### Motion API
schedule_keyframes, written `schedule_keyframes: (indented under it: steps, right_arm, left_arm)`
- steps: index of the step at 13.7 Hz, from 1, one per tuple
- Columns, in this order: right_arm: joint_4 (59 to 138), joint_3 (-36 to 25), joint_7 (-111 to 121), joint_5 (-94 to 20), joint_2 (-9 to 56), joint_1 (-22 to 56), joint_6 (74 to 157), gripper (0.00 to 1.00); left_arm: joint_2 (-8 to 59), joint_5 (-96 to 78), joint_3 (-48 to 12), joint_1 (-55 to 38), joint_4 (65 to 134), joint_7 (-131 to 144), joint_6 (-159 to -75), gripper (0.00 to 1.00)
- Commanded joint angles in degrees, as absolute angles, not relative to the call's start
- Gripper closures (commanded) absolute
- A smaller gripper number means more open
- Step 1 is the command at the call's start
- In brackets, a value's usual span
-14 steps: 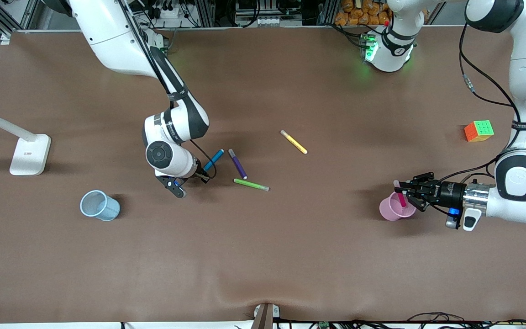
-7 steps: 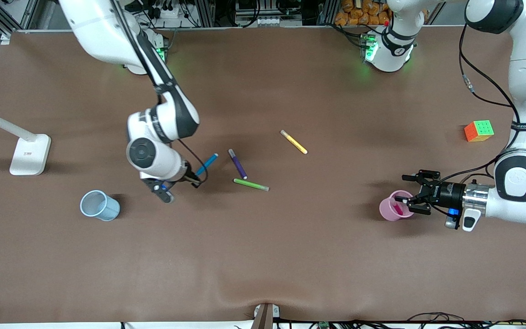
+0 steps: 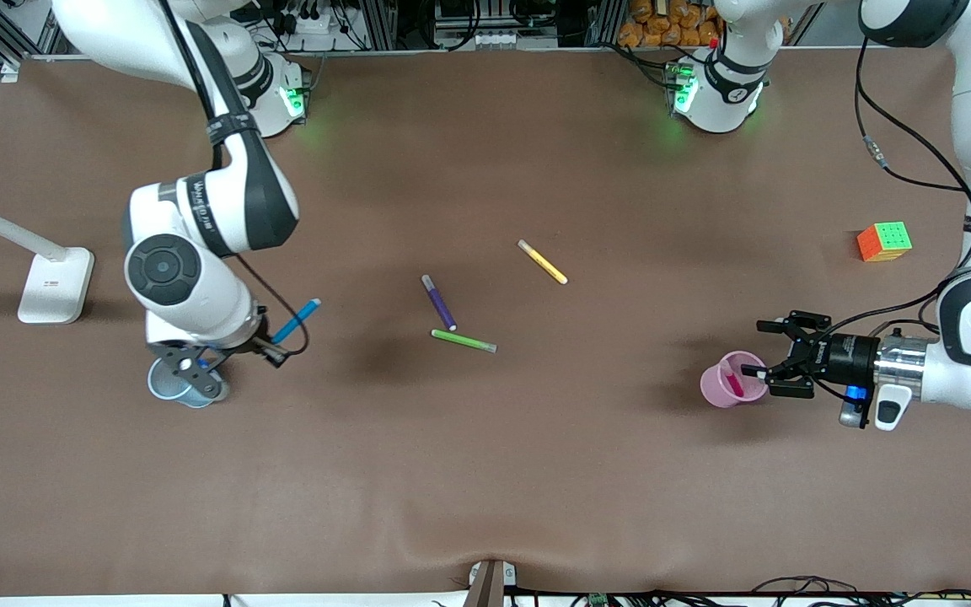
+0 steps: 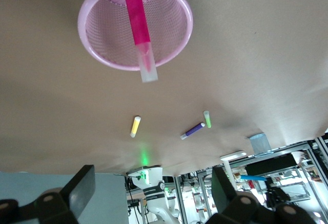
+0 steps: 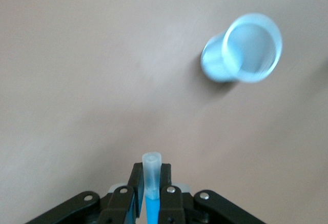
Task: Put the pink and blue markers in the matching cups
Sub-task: 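Lower the blue marker into the blue cup while the left gripper withdraws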
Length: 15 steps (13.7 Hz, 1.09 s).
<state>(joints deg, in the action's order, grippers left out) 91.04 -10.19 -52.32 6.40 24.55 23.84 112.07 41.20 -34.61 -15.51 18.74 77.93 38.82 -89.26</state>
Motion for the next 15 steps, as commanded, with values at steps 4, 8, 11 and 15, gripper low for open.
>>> schedule_keyframes:
  steps: [4,8,11,15]
  right_arm:
    - [87.5,-9.6,-31.9,21.1,26.3,12.1,118.9,1.00]
    - [87.5,-9.6,-32.5,33.3,28.6,12.6,123.1,1.00]
    - [88.2,-9.5,-35.1,32.9,30.7,11.0,128.0,1.00]
    - [88.8,-9.5,-36.7,32.5,32.4,10.3,131.7,1.00]
  left_arm:
    - [36.0,-30.9,-15.8,17.3,77.2,40.7,-88.0,0.00]
    - [31.0,-27.4,-15.9,15.6,77.3,40.1,-88.0,0.00]
    - [27.2,-19.4,-18.4,15.0,77.3,37.5,-88.0,0.00]
    - [22.9,-10.2,-22.8,15.2,77.9,35.0,-88.0,0.00]
